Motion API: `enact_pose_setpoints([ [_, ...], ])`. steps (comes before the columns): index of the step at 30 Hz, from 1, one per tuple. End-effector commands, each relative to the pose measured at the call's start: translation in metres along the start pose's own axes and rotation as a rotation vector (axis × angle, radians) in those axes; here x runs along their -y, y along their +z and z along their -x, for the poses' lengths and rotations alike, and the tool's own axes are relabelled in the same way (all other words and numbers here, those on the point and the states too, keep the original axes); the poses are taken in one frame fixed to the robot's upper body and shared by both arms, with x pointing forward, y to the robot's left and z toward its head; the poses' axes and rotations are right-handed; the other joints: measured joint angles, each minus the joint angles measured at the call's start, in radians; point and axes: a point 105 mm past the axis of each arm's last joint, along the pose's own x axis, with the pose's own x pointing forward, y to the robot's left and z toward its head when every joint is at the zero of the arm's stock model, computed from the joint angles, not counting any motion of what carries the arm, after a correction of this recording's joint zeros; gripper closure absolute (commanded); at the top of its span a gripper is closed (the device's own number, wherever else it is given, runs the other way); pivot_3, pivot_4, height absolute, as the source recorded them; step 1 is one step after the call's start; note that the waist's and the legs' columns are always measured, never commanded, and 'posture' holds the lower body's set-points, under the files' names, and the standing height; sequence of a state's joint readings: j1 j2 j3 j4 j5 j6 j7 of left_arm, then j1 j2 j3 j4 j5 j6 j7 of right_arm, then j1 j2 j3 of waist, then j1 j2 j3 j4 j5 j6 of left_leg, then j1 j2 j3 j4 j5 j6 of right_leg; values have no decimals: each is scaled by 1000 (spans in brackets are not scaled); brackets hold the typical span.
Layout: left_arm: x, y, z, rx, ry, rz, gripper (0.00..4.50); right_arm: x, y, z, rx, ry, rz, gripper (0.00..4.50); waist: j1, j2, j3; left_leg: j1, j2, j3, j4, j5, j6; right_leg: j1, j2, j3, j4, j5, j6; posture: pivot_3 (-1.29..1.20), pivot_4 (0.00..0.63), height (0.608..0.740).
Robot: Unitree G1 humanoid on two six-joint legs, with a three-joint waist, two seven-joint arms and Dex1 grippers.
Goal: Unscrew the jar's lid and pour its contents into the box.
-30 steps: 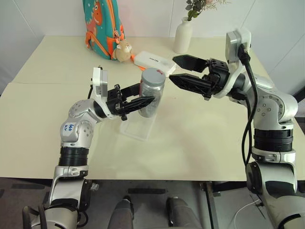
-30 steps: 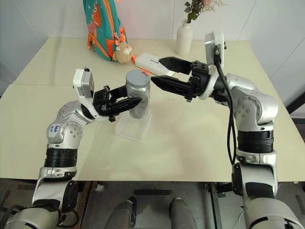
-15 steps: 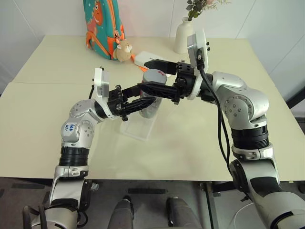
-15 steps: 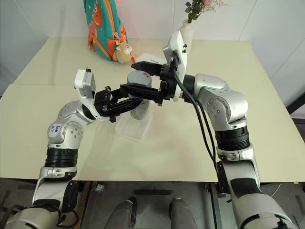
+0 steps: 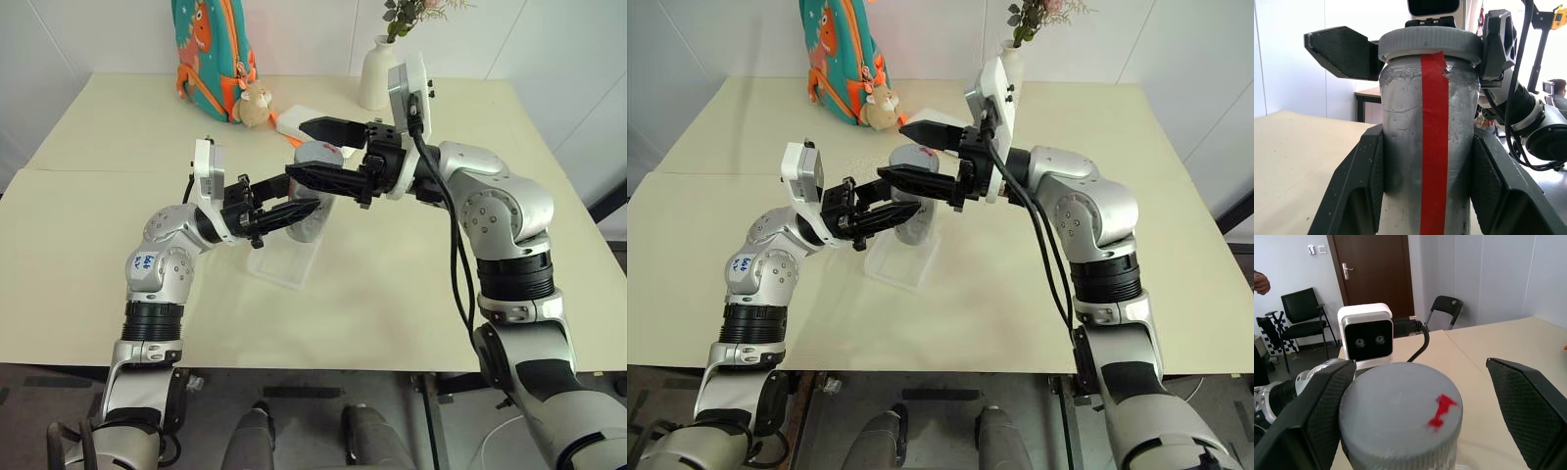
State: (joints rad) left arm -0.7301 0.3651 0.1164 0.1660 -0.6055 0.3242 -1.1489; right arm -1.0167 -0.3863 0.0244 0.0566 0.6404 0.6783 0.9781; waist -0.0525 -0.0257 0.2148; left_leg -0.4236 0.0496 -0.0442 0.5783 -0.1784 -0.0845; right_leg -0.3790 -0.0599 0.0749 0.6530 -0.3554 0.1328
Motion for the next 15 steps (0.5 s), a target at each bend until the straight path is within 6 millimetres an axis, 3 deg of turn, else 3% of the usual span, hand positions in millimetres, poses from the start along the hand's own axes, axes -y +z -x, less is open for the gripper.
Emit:
enact_pose_setpoints([
  [1,5,12,-5,30,-39,-47,2541,7,10,15,34,-38,21,25,-1,0,0,0,0,0,0,0,0,0,0,0,0,0,0,0,150,740],
  [15,4,13,-4,34,-37,-54,2541,11,9,37,38,-59,-2,25,0,0,0,0,0,0,0,0,0,0,0,0,0,0,0,0,150,740],
])
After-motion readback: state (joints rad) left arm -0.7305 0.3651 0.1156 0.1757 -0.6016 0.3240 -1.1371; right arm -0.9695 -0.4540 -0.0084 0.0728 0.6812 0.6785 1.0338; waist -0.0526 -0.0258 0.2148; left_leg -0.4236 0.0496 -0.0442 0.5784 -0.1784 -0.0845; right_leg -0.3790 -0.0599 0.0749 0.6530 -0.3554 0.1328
